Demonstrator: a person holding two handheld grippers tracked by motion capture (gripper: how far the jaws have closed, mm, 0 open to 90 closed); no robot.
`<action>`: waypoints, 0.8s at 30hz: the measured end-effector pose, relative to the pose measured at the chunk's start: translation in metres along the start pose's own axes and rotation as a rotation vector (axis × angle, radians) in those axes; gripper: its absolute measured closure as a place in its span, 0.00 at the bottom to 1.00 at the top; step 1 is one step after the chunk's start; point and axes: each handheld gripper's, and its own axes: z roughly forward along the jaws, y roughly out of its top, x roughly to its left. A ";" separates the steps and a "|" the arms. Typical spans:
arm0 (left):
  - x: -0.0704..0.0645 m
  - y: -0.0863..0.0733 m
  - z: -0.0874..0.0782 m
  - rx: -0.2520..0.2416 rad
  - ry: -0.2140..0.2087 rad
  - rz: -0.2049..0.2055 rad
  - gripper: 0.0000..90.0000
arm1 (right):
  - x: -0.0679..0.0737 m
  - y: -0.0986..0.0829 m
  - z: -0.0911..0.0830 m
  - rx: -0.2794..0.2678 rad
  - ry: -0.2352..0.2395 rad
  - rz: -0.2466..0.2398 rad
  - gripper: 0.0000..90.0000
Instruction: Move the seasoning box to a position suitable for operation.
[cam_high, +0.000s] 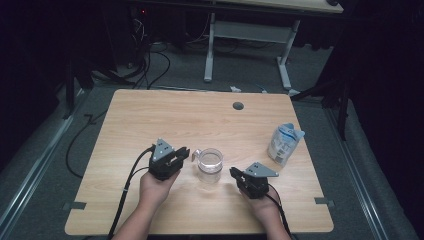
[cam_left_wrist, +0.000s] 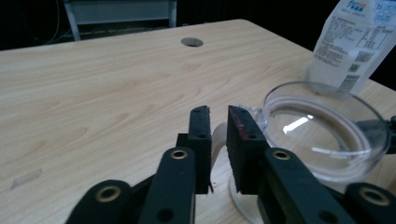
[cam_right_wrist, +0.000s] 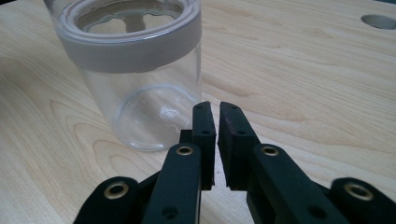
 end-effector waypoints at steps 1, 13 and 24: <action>-0.001 0.001 0.001 -0.003 -0.001 0.001 0.93 | 0.000 0.001 0.000 -0.003 0.007 0.005 0.95; -0.010 0.013 0.019 -0.007 -0.012 0.034 1.00 | -0.006 0.032 0.000 -0.027 -0.038 0.005 0.97; -0.015 0.010 0.027 0.001 0.005 0.069 1.00 | -0.010 0.021 0.006 -0.031 -0.023 0.034 0.96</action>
